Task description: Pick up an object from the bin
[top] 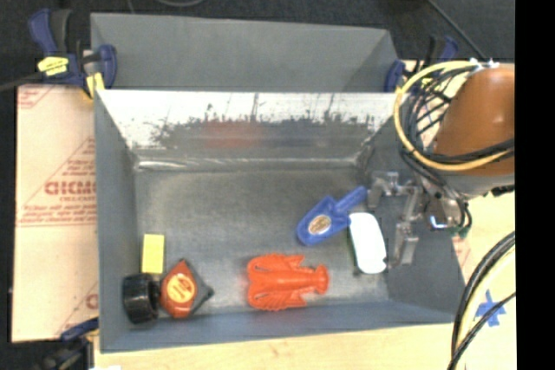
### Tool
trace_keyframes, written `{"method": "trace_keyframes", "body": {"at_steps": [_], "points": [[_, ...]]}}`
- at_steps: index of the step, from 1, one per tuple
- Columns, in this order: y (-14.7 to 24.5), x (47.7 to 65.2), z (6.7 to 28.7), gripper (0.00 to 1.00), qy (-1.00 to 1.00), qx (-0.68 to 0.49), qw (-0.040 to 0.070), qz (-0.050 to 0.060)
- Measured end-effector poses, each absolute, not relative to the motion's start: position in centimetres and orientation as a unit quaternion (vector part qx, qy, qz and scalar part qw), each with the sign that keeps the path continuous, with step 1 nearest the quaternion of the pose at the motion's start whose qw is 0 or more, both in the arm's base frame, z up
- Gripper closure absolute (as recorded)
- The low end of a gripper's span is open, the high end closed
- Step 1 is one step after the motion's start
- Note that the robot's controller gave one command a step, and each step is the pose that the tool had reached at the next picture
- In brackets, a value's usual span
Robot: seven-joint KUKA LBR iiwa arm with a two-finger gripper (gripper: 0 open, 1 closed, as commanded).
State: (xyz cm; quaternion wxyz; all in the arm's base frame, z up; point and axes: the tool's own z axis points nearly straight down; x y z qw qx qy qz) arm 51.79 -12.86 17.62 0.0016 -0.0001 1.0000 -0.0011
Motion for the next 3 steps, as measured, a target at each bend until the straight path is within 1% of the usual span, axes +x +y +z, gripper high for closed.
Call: {"method": "trace_keyframes", "body": {"at_steps": [1, 2, 3], "points": [[-11.2, 53.1, 13.5, 0.0, 1.0, 0.016, 0.006, -0.001], [-11.4, 55.8, 11.1, 0.0, 0.997, 0.073, 0.0, 0.001], [-8.9, 56.4, 7.8, 1.0, 0.997, 0.081, 0.002, -0.001]]}}
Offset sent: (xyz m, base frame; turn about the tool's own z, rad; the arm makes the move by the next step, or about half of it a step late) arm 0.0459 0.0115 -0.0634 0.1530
